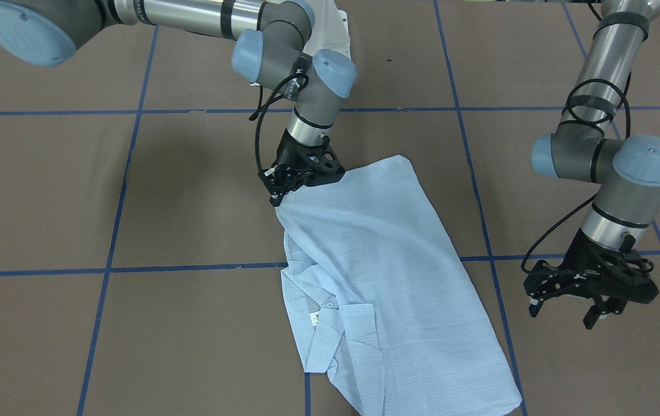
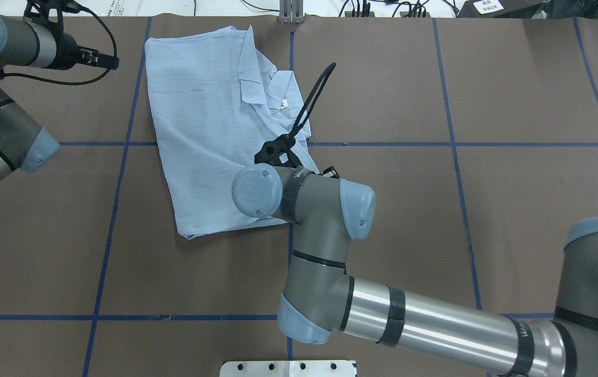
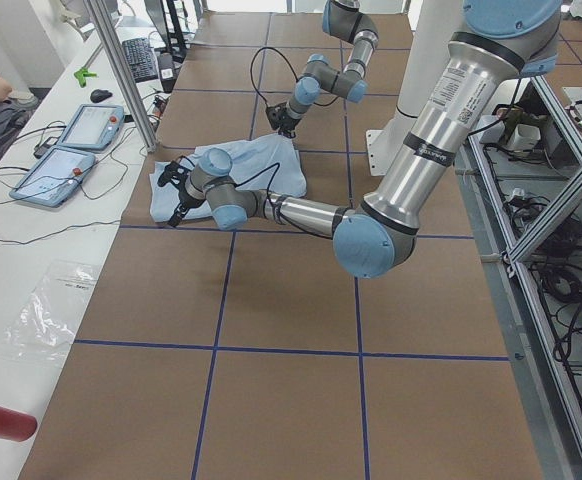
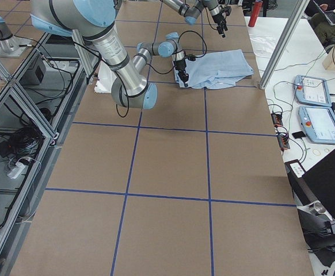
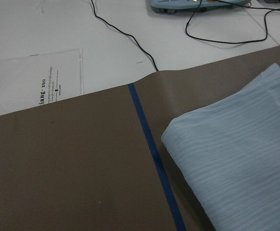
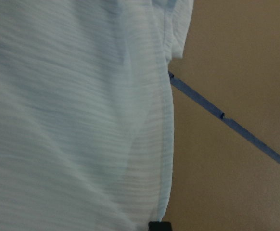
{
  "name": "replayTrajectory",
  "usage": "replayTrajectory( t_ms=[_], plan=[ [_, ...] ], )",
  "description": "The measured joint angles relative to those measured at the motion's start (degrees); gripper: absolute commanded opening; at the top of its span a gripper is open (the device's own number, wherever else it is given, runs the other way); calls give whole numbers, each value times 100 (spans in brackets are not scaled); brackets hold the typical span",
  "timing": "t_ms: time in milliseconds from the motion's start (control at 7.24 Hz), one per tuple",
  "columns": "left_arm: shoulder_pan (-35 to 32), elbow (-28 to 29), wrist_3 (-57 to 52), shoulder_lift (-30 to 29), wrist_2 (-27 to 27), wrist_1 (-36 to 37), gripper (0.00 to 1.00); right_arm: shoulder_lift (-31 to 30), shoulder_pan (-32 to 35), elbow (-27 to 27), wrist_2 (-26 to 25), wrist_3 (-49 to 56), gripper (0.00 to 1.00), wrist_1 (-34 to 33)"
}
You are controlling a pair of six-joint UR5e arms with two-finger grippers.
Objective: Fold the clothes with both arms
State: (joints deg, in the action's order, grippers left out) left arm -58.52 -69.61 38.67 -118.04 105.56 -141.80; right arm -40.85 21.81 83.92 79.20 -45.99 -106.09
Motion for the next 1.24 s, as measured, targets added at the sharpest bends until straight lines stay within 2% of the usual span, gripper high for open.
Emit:
replayTrajectory(
  t_ms=[276, 690, 967, 1243],
  plan=[
    [6, 5, 0, 0, 0, -1, 100, -459, -44, 576, 14, -424, 100, 77],
    [7, -74, 48, 20, 0, -3, 100, -521, 227, 644, 224, -717, 100, 944],
    [79, -712, 649, 326, 68, 17, 100, -525, 581, 628, 594, -1158, 100, 1731],
    [575, -1915, 1649, 1031, 175, 62, 100, -536, 796, 638, 874, -1912, 100, 2338]
  ],
)
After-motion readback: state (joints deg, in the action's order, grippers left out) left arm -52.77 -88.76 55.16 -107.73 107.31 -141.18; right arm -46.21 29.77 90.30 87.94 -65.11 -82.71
